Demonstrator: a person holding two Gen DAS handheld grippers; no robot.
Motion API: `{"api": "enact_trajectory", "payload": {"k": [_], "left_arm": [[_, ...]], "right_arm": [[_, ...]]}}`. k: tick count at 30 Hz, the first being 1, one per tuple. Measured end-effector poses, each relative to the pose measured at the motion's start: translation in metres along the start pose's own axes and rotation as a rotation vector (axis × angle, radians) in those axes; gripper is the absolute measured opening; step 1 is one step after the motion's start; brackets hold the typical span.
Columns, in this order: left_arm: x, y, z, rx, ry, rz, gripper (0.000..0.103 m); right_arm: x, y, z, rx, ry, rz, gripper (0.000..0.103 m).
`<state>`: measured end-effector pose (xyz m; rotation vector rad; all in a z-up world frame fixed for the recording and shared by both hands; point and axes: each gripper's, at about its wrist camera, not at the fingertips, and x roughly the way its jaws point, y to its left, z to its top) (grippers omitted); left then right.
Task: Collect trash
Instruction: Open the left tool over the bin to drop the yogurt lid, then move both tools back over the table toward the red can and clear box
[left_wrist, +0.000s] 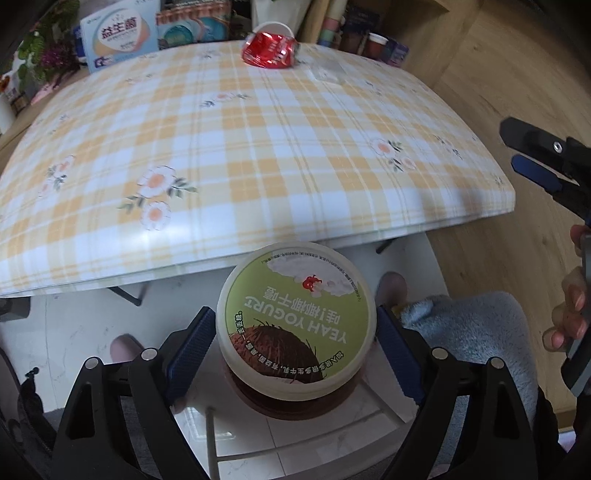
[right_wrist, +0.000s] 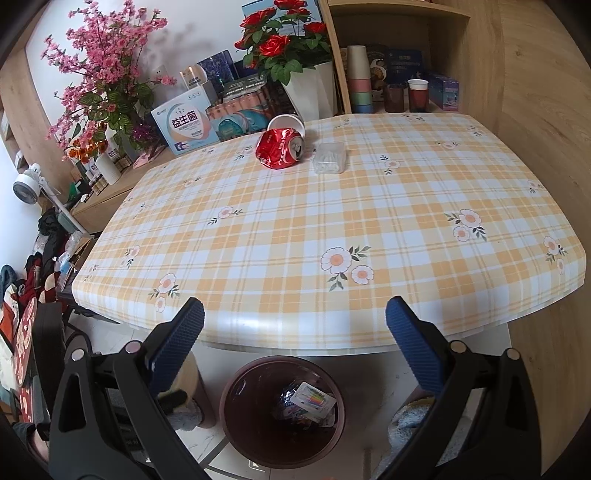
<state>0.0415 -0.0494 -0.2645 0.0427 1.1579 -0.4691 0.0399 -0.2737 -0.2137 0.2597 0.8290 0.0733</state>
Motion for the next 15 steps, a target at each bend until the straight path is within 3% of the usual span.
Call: {"api": "enact_trajectory", "payload": {"k": [6, 15], "left_arm": [[0.0, -0.001, 0.003, 0.006, -0.019, 0.011, 0.092], [-0.023, 0.044, 0.032, -0.076, -0.131, 0.097, 0.092]], "right_arm": [[0.003, -0.007, -0.003, 0.016, 0.007, -0.014, 0.097], [0.005, -0.024, 0.005, 0.019, -0.005, -0.078, 0.097]]}}
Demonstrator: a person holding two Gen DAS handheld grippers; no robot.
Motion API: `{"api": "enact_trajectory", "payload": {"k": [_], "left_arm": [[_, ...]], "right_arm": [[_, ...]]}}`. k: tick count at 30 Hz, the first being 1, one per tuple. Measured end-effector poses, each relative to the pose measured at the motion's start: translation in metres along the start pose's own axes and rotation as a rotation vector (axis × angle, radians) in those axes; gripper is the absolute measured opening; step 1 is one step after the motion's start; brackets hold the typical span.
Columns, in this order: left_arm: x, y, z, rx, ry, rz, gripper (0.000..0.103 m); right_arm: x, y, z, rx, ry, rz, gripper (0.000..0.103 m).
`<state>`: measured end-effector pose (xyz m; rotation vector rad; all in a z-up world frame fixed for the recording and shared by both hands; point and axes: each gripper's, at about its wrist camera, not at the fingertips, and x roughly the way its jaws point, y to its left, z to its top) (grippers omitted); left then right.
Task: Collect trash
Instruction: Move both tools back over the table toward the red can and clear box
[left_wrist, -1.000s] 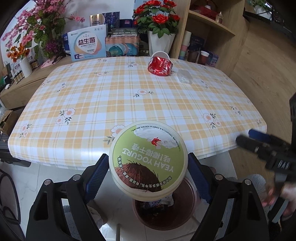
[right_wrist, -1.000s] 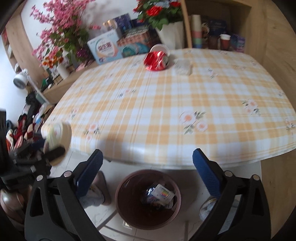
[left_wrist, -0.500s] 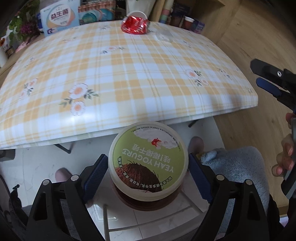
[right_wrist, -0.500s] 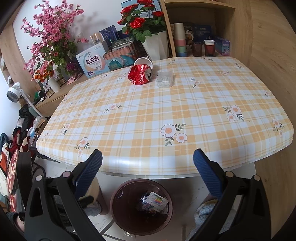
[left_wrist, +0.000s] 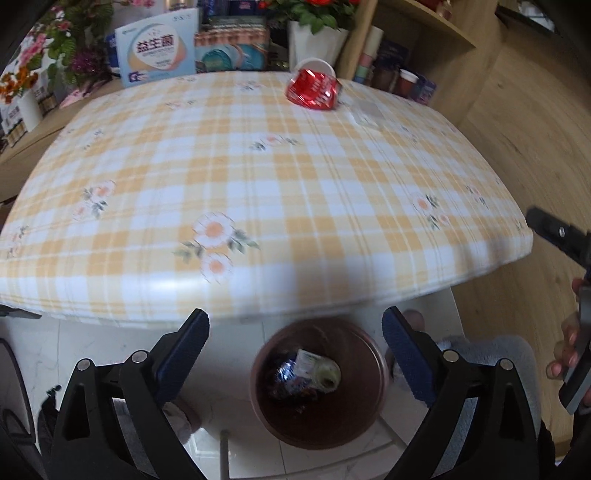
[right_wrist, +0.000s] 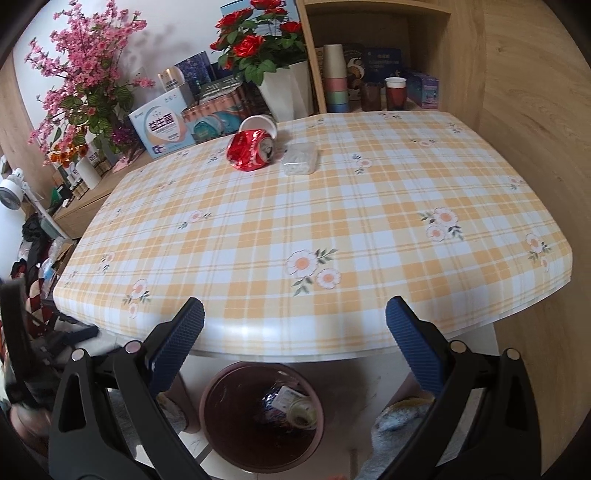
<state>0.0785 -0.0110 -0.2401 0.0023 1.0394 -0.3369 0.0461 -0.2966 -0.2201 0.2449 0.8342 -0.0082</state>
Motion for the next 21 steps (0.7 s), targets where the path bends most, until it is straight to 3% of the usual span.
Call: {"api": "enact_trajectory", "payload": {"k": [6, 12, 21], "left_arm": [[-0.014, 0.025, 0.044, -0.001, -0.078, 0.054, 0.092], [-0.017, 0.032, 0.088, 0.014, -0.118, 0.056, 0.092], [0.024, 0.024, 0.151, 0.063, -0.124, 0.043, 0.092]], "right_arm": [[0.008, -0.01, 0.015, -0.032, 0.005, -0.008, 0.097], [0.026, -0.019, 0.037, -0.067, 0.002, -0.02, 0.097], [0.088, -0.024, 0.082, -0.088, 0.024, -0.004, 0.097]]}}
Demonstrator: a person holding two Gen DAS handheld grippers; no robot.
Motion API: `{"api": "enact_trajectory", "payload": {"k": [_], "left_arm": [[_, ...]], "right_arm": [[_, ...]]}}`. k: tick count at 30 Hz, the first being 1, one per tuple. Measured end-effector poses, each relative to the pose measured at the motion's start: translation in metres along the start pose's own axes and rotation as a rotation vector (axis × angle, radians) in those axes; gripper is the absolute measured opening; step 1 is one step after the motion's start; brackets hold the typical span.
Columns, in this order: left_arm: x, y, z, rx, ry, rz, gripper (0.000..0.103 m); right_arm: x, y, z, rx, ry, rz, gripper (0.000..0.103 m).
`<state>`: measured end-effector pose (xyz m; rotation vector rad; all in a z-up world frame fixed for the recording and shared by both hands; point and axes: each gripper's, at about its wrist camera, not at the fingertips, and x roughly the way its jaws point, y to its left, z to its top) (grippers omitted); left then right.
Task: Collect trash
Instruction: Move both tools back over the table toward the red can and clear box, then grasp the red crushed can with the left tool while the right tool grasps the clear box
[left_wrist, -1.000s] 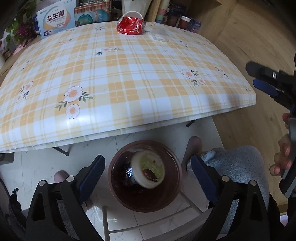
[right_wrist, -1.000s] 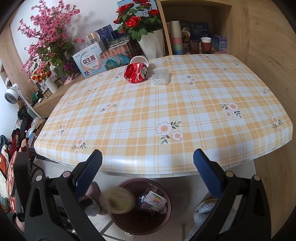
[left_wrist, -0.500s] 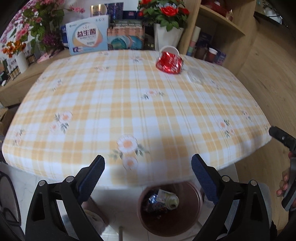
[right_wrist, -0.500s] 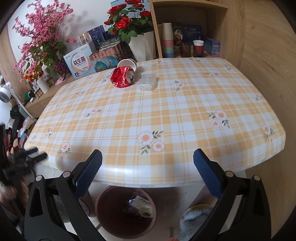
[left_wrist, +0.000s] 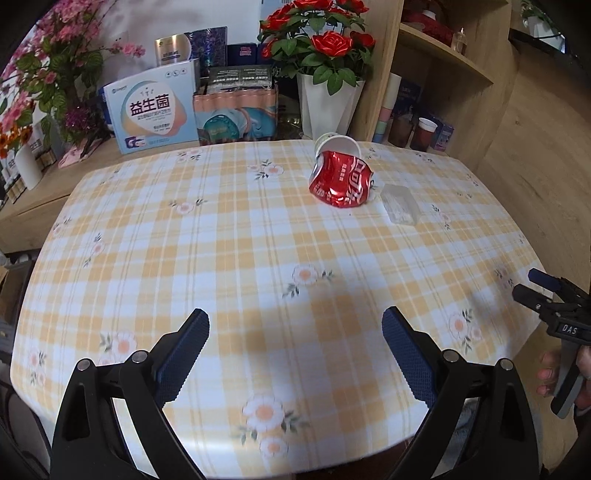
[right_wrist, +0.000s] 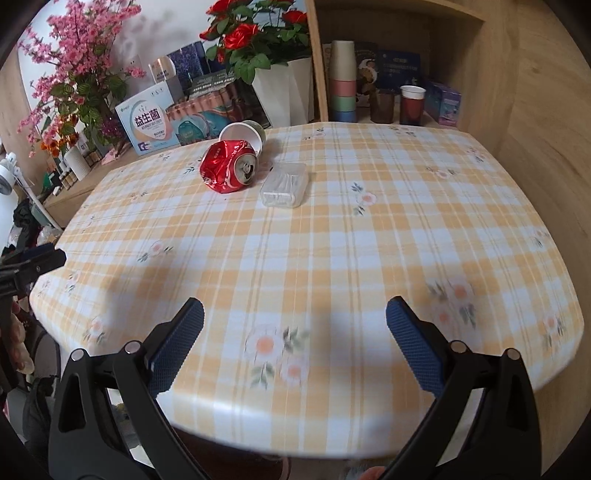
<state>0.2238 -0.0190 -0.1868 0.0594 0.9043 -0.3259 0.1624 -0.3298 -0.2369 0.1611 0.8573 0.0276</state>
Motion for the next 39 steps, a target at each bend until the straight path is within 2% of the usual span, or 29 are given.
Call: {"api": "enact_trajectory", "payload": {"k": [3, 7, 12, 15, 17, 19, 24, 27, 29, 33, 35, 37, 39], "left_arm": [[0.026, 0.003, 0.021, -0.003, 0.006, -0.007, 0.092], [0.062, 0.008, 0.055, 0.0, 0.001, -0.015, 0.092], [0.095, 0.011, 0.086, 0.01, -0.007, -0.027, 0.092], [0.117, 0.011, 0.102, 0.013, -0.006, -0.043, 0.089], [0.129, 0.009, 0.11, 0.022, -0.006, -0.053, 0.087], [0.14, 0.006, 0.119, 0.036, -0.016, -0.06, 0.086], [0.163, -0.002, 0.138, 0.048, -0.034, -0.068, 0.084], [0.178, -0.006, 0.146, 0.045, -0.037, -0.079, 0.083], [0.191, -0.01, 0.151, 0.056, -0.033, -0.075, 0.079], [0.214, -0.014, 0.156, 0.038, -0.005, -0.103, 0.075], [0.226, -0.012, 0.158, -0.005, 0.02, -0.132, 0.074], [0.233, -0.011, 0.16, -0.03, 0.028, -0.131, 0.073], [0.241, -0.011, 0.159, -0.038, 0.051, -0.126, 0.064]], "right_arm": [[0.033, 0.001, 0.024, -0.013, 0.02, 0.024, 0.097], [0.084, 0.007, 0.063, -0.033, 0.035, -0.018, 0.097], [0.148, 0.016, 0.104, -0.041, 0.063, -0.029, 0.097], [0.178, 0.017, 0.116, -0.024, 0.105, -0.053, 0.094], [0.193, 0.019, 0.12, -0.022, 0.126, -0.064, 0.086], [0.205, 0.019, 0.123, -0.017, 0.141, -0.072, 0.085], [0.22, 0.018, 0.128, 0.008, 0.144, -0.078, 0.084], [0.223, 0.018, 0.132, 0.003, 0.146, -0.086, 0.074], [0.221, 0.015, 0.134, 0.009, 0.148, -0.072, 0.062], [0.217, 0.013, 0.132, 0.01, 0.149, -0.041, 0.058], [0.214, 0.012, 0.128, 0.004, 0.144, -0.032, 0.056], [0.21, 0.01, 0.124, 0.009, 0.141, -0.021, 0.056], [0.208, 0.009, 0.122, 0.011, 0.139, -0.019, 0.056]]}}
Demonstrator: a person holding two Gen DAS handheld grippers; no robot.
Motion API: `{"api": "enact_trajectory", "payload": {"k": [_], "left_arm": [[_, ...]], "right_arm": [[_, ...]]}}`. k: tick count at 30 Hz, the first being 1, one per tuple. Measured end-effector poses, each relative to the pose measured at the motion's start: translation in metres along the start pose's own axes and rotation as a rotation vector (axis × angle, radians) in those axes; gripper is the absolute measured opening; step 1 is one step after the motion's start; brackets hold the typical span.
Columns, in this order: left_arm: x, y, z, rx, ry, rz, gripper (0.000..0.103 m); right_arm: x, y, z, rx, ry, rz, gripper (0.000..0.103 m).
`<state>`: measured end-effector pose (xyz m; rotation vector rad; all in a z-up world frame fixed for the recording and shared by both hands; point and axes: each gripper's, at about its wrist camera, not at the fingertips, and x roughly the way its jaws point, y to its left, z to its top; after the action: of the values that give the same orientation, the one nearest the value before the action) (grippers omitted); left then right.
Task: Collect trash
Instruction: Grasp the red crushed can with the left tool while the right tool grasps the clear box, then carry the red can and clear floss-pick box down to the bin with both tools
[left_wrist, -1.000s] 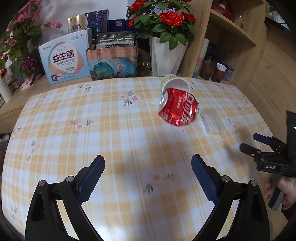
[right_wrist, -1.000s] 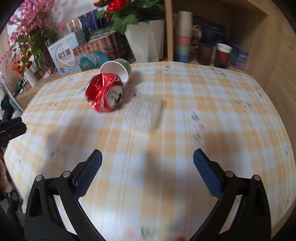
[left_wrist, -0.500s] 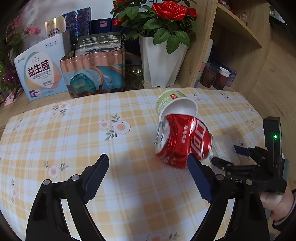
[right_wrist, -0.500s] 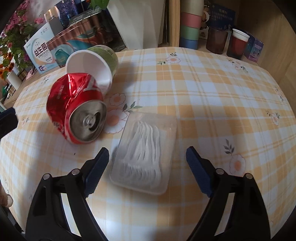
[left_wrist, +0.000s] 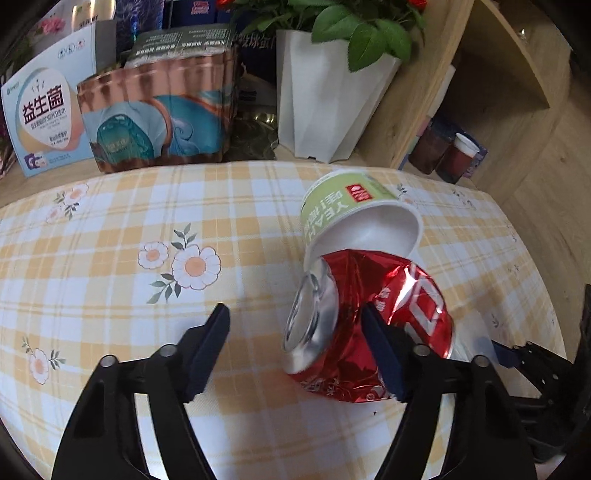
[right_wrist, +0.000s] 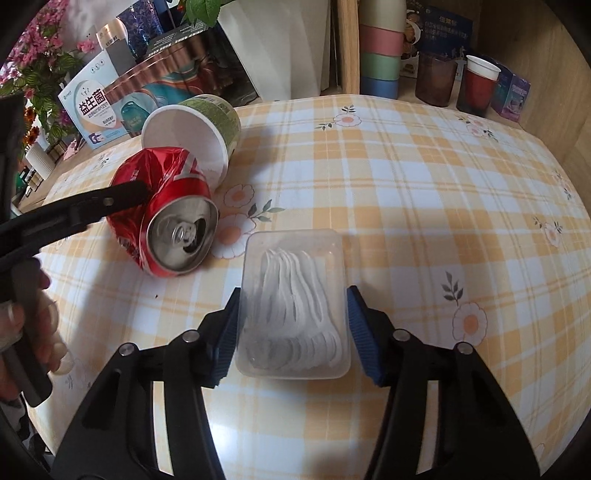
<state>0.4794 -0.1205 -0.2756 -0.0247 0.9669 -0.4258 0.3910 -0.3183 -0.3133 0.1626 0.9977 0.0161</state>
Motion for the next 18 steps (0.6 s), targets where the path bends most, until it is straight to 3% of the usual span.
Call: {"api": "enact_trajectory", "payload": {"k": [2, 5, 10, 18], "left_arm": [[-0.001, 0.0, -0.003, -0.008, -0.001, -0.04, 0.041], [-0.012, -0.007, -0.009, 0.024, -0.002, -0.039, 0.02], [-0.04, -0.019, -0.028, 0.097, -0.003, -0.056, 0.019], [-0.103, -0.019, -0.067, 0.106, -0.033, -0.058, 0.019]], "right_arm": [[-0.002, -0.001, -0.004, 0.004, -0.004, -0.004, 0.056], [-0.006, -0.003, -0.009, 0.017, -0.003, 0.001, 0.056], [-0.017, 0.0, -0.022, 0.033, 0.001, 0.024, 0.056], [-0.053, 0.017, -0.051, 0.025, -0.014, 0.047, 0.056]]}}
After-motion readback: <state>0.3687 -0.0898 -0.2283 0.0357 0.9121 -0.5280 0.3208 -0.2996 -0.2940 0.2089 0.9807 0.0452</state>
